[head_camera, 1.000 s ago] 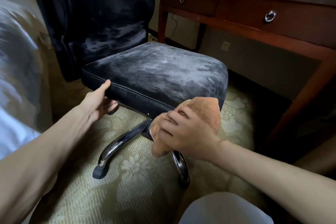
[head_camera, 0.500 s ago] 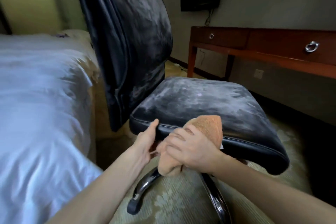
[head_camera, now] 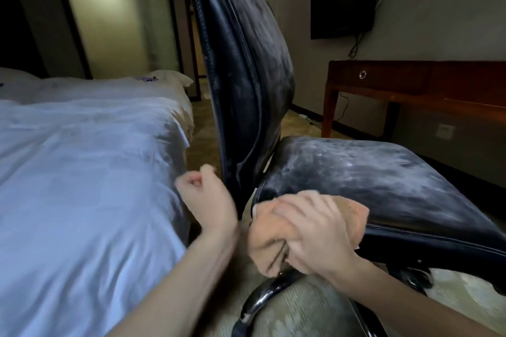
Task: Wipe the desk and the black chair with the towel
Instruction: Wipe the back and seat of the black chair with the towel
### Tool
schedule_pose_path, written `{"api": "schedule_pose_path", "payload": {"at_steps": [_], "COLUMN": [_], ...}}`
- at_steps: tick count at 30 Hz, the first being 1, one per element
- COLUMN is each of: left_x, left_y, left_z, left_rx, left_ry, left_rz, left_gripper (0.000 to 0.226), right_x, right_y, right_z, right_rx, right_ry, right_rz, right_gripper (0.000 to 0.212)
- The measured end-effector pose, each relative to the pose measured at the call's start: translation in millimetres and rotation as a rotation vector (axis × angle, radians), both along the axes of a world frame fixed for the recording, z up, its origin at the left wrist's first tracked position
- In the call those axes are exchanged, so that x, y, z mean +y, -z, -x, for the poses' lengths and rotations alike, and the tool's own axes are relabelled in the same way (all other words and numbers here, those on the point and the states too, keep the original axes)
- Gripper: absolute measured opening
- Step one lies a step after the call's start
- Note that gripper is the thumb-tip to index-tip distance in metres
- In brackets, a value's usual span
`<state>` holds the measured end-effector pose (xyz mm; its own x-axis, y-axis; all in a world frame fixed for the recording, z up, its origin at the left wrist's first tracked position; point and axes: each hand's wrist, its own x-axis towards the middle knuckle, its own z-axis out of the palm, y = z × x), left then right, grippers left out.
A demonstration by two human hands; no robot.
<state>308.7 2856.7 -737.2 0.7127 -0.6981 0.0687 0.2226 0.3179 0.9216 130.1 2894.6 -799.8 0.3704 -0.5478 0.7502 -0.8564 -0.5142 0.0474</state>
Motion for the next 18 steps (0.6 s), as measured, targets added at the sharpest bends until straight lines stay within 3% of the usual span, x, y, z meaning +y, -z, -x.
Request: {"api": "schedule_pose_path", "payload": {"at_steps": [2,5,8,10,14,15,16,17,18], "left_x": [-2.6,-18.2,-29.9,-28.5,-39.8,-41.1,-48.7,-62.1,-58.3], "left_y": [-18.6,-5.7,7.9,17.0,6.8,0.6,-2.6,-1.7,4.5], "left_z": [-20.7,-43.6,-46.9,-49.4,-52.4,-59.0,-63.8,-68.7,-71.5], "left_rx": [-0.020,-0.004,0.021,-0.062,-0.270,-0.345,-0.206,-0.339,-0.282], "left_ry": [0.040,0.267,0.535,0.574,0.642,0.757,1.143,1.262,1.211], "left_rz": [0.138,0.053,-0.044,-0.078,0.124,0.233,0.524,0.796,0.692], "left_gripper": [0.011,0.030,0.046,0.044,0.042,0.044,0.044,0.050,0.055], "right_x": [2.4,1.0,-2.1,-7.0,-22.8,-25.8,-27.2,-27.9,-28.6], "right_y": [-17.0,-46.9,-71.3,-82.2,-89.2,-82.4,-72.1,-59.9,-46.9], "right_z": [-7.0,-27.9,-50.7,-63.3,-90.1,-96.9,-102.9,-108.0,-111.4], "right_rx": [-0.248,-0.544,-0.668,-0.715,-0.737,-0.687,-0.615,-0.532,-0.453], "right_ry": [0.042,0.062,0.056,0.030,0.046,0.064,0.083,0.104,0.129], "right_rz": [-0.048,-0.152,-0.220,-0.222,-0.143,-0.119,-0.113,-0.130,-0.160], "right_gripper": [0.034,0.028,0.030,0.032,0.044,0.048,0.053,0.059,0.065]}}
